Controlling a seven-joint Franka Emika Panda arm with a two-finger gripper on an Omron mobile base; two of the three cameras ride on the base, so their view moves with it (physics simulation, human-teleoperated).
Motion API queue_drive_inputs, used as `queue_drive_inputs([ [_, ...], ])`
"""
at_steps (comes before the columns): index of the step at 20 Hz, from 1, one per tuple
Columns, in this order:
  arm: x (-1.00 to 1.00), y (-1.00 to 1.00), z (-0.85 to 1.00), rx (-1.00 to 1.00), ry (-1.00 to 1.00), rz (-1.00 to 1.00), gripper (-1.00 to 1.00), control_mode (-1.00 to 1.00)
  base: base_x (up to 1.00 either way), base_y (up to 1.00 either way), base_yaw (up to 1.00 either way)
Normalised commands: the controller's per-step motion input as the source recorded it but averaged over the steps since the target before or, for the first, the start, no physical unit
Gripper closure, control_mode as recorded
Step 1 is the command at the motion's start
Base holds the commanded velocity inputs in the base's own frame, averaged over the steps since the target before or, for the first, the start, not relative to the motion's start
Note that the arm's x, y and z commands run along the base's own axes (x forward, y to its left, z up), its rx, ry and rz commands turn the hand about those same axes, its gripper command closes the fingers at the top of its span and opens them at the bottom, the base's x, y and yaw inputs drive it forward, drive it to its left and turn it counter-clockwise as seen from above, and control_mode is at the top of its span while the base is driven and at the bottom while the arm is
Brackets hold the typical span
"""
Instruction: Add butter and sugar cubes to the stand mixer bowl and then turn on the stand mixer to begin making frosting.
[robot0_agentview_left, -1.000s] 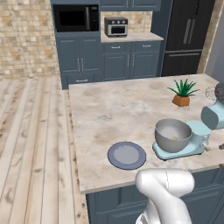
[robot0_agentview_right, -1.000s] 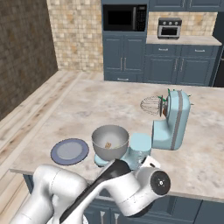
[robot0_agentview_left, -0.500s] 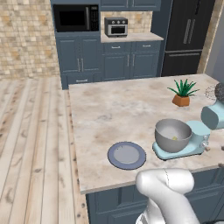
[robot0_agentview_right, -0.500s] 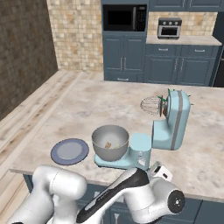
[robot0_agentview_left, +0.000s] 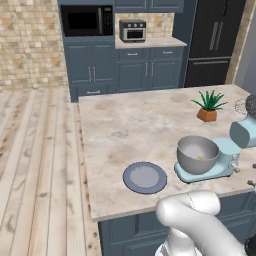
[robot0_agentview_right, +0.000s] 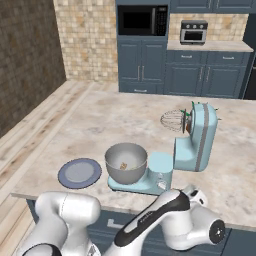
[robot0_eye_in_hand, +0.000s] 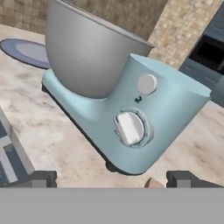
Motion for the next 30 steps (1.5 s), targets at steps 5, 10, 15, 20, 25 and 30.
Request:
queue_drive_inputs([
  [5, 0.31, -0.06, -0.13, 0.14, 0.00, 0.00, -1.00, -1.00, 0.00, 0.00, 0.00],
  [10, 0.27, 0.06, -0.36, 0.03, 0.00, 0.00, -1.00, -1.00, 0.00, 0.00, 0.00],
  [15, 0.25, 0.05, -0.38, 0.00, 0.00, 0.00, -1.00, -1.00, 0.00, 0.00, 0.00],
  [20, 0.16, -0.05, -0.19, 0.00, 0.00, 0.00, -1.00, -1.00, 0.00, 0.00, 0.00],
  [25, 0.19, -0.07, -0.15, 0.00, 0.00, 0.00, -1.00, -1.00, 0.00, 0.00, 0.00],
  [30, 0.22, -0.11, -0.09, 0.00, 0.00, 0.00, -1.00, -1.00, 0.00, 0.00, 0.00],
])
